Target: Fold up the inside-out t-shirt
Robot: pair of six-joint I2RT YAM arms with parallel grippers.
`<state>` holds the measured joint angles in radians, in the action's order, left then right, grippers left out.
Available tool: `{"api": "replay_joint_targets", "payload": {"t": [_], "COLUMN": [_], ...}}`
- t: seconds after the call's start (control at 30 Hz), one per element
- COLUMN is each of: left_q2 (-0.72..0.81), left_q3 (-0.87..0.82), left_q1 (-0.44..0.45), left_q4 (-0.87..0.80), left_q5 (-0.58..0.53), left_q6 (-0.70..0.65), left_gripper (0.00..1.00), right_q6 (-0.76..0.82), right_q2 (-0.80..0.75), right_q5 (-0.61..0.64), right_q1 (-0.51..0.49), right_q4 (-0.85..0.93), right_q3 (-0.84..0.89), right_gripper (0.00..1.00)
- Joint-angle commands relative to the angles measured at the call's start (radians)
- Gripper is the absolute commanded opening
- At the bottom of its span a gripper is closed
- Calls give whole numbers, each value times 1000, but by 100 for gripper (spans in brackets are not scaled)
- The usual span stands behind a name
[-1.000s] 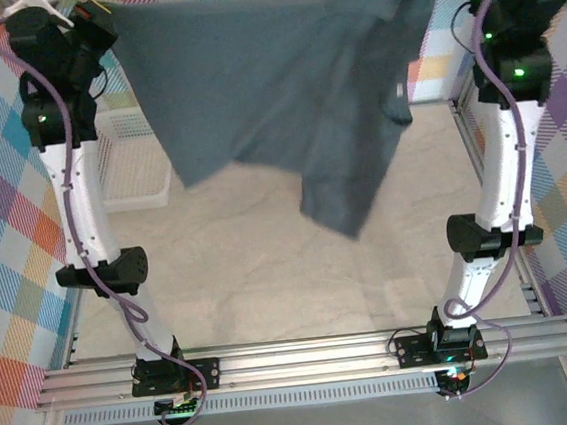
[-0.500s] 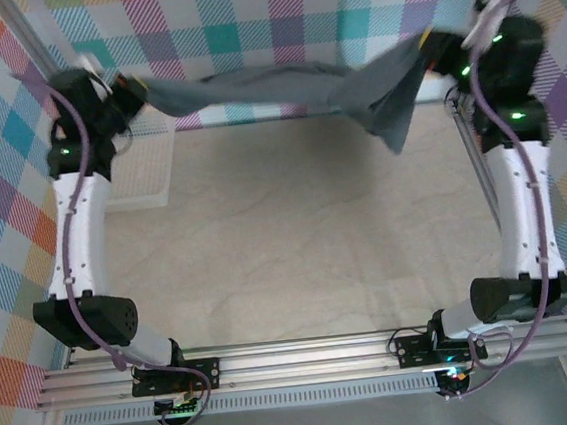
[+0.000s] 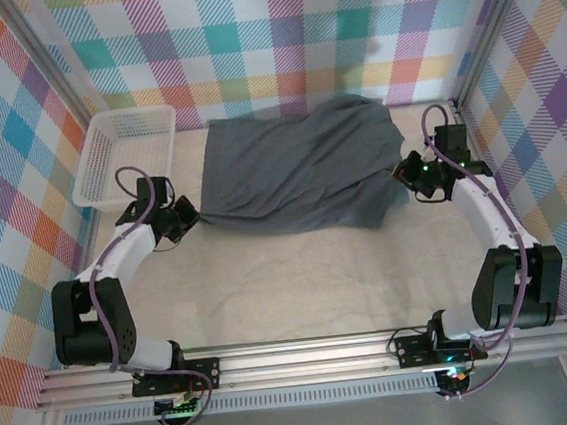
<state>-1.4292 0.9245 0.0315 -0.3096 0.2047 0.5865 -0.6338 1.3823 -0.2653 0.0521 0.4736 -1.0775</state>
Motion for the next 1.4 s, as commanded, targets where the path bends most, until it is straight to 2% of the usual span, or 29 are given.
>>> {"api": "replay_joint_targets", "payload": {"t": [0.0, 0.1, 0.23, 0.3, 0.33, 0.37, 0.4, 0.43, 0.5, 0.6, 0.7, 0.8, 0.87, 0.9, 1.0, 1.03, 1.13, 1.23, 1.37], "left_q2": [82, 177, 398, 533, 607, 668, 726, 779, 821, 777, 607, 344, 157, 54, -214, -297, -498, -643, -778], "left_q3": [28, 31, -89, -164, -203, -235, -266, -288, -290, -230, -115, 57, 155, 200, 368, 424, 569, 691, 817], "left_q1": [1, 1, 9, 20, 27, 34, 40, 44, 49, 63, 134, 259, 292, 295, 291, 288, 264, 237, 210], "left_q4": [-37, -124, -181, -194, -187, -171, -142, -111, -73, -1, 23, -62, -91, -104, -160, -176, -220, -257, -297], "left_q5": [-51, -64, -50, -56, -60, -61, -61, -64, -81, -67, -69, -181, -223, -244, -322, -336, -355, -373, -361], "left_q6": [-22, -34, 8, 41, 59, 70, 81, 82, 62, 8, -75, -171, -183, -165, -122, -106, -48, -16, 4], "left_gripper": [0, 0, 0, 0, 9, 25, 46, 60, 66, 67, 67, 66, 59, 51, 6, 0, 0, 0, 0], "right_q6": [-161, -239, -357, -396, -390, -376, -362, -343, -289, -186, -129, -113, -56, -34, -35, -48, -62, -56, -110], "right_q2": [-110, -258, -550, -710, -785, -843, -893, -927, -951, -880, -676, -401, -222, -134, 82, 148, 305, 441, 537], "right_q5": [120, 227, 348, 360, 342, 327, 322, 321, 320, 271, 151, 48, 47, 74, 82, 58, 96, 167, 200], "right_q1": [3, 3, 3, 3, 3, 3, 3, 3, 3, 4, 2, -13, -53, -75, -97, -97, -98, -97, -98], "right_q4": [95, 255, 464, 475, 428, 381, 338, 298, 209, 81, 31, 34, 47, 52, 21, -3, -32, -20, 65], "right_q3": [37, 63, 135, 169, 191, 207, 212, 211, 200, 163, 106, 35, -30, -61, -110, -122, -159, -209, -239], "right_gripper": [0, 1, 2, 7, 17, 34, 51, 67, 75, 76, 76, 69, 63, 60, 45, 39, 17, 2, 0]}}
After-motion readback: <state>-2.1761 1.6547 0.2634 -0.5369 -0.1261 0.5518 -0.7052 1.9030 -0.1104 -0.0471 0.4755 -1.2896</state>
